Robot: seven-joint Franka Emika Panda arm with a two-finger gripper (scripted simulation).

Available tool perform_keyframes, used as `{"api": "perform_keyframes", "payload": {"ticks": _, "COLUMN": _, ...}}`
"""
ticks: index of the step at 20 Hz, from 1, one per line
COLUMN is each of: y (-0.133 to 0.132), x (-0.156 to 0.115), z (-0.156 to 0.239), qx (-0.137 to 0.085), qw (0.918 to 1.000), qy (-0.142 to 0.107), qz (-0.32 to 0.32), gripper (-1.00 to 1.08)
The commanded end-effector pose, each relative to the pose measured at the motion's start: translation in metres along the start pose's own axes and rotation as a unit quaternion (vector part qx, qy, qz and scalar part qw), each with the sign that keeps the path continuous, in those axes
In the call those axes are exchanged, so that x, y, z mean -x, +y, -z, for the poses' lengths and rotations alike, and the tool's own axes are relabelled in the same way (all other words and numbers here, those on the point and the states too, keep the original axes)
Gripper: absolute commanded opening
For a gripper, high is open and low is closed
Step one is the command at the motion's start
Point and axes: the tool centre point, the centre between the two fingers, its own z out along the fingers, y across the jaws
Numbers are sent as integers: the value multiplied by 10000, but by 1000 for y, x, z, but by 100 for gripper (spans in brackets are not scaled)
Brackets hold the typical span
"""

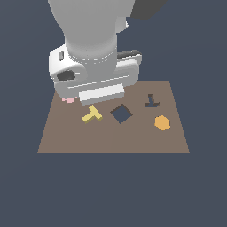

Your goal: Insert a designated object into the corresponding slot on a board.

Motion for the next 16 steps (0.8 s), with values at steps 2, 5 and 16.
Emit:
{"api": "perform_keyframes", "payload": {"ticks": 2, "y": 12, "x": -1, "z": -16, "qx": 10, "qw": 9989, "qy": 19, "qz": 475, "gripper": 100}}
{"api": "perform_keyframes", "payload": {"ticks": 5, "y": 21, "x": -3, "z": -29, "qx": 20, "qw": 9962, "qy": 36, "qz": 865, "gripper": 100}}
{"api": "perform_keyframes", "payload": {"ticks": 16, "y": 45, "x": -13, "z": -62, "qx": 46, "qw": 9826, "qy": 77, "qz": 1854, "gripper": 100}}
